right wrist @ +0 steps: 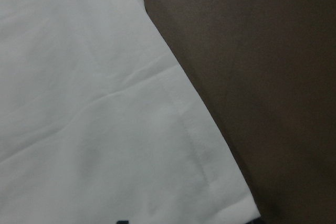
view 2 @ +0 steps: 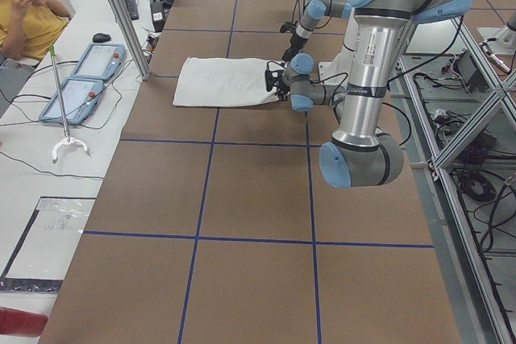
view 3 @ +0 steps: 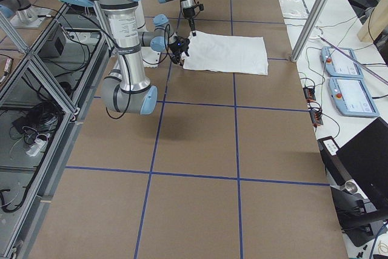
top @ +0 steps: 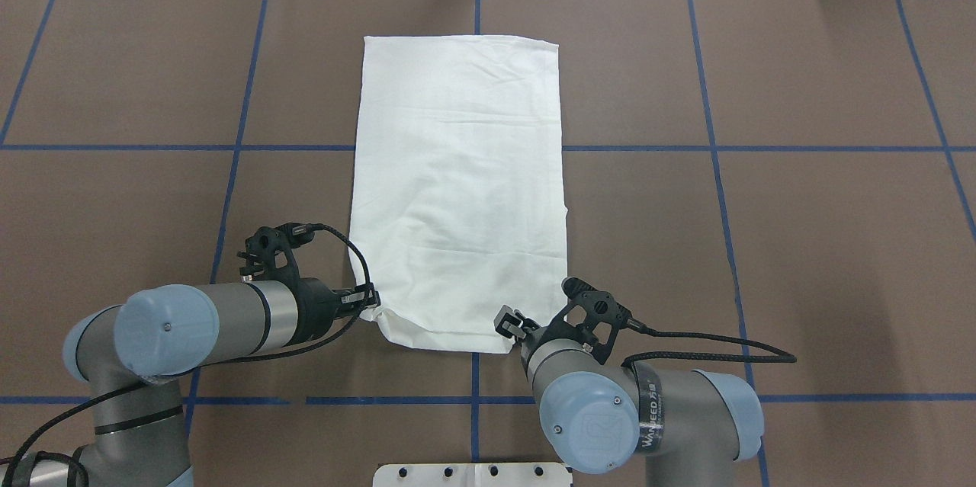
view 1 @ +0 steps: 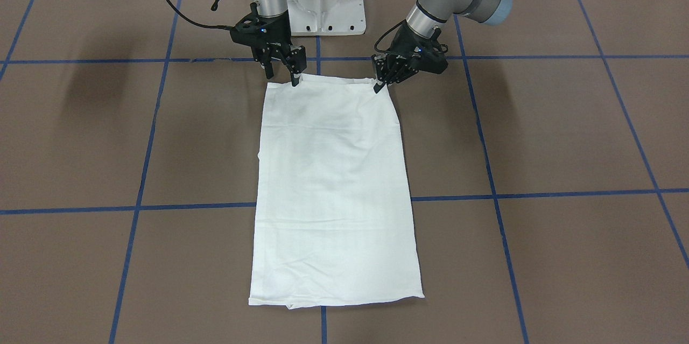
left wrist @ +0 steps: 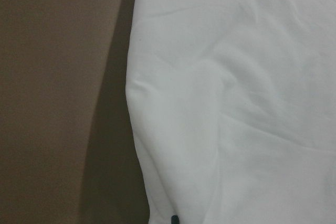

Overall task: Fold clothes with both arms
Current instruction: 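Lower both grippers onto the near corners of the folded shirt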

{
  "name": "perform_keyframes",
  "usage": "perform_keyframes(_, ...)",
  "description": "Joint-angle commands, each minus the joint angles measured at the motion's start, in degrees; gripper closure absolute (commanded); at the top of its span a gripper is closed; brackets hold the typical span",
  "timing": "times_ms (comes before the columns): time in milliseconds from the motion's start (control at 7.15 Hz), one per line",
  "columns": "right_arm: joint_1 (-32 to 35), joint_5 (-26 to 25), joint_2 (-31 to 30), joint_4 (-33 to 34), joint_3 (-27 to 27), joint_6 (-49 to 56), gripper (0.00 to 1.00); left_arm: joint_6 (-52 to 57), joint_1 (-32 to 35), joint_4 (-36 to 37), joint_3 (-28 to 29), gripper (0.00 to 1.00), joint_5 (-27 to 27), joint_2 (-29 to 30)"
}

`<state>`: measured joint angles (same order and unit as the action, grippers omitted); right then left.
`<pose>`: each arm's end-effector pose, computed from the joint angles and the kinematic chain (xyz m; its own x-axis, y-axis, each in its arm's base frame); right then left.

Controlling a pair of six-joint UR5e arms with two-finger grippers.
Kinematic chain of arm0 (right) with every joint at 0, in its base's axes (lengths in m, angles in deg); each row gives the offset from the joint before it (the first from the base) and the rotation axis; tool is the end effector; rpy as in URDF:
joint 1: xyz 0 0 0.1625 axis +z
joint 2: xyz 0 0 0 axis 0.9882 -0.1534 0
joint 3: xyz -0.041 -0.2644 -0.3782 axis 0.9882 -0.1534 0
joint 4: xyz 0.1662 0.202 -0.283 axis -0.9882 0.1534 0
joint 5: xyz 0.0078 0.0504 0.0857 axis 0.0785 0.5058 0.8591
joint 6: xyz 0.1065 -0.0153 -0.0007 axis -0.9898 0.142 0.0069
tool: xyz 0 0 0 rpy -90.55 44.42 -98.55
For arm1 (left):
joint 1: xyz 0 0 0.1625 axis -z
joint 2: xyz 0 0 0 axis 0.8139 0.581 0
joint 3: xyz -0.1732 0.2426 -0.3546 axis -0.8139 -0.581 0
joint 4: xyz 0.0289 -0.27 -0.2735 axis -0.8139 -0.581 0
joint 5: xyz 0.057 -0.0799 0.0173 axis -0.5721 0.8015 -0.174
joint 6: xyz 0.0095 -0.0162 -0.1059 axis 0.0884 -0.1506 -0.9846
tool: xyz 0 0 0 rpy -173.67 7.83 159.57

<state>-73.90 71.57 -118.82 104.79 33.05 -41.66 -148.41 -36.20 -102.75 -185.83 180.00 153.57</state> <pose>-0.5849 -0.2420 0.3267 0.4280 0.4887 0.7603 -0.6054 0.7796 -0.1604 0.4901 -0.3006 0.3781 0.2802 -0.1313 -0.9509 0.3101 0.9499 -0.0398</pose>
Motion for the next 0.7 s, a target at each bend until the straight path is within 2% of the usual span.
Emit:
perform_keyframes(0,0.80,0.00,1.44,0.40,-2.05,0.06,0.17,0.00,0.00,0.00,-0.02,1.00,0.08,0.09)
perform_keyframes(140,0.98,0.00,1.44,0.40,-2.32,0.41,0.16,0.00,0.00,0.00,-0.02,1.00,0.08,0.09)
perform_keyframes(420,0.98,0.35,2.57,5.64,-2.23,0.85,0.15,0.00,0.00,0.00,-0.02,1.00,0.08,0.09)
perform_keyframes(560,0.98,1.13,2.84,6.20,-2.06,0.85,0.15,0.09,0.00,0.00,0.06,1.00,0.17,0.09)
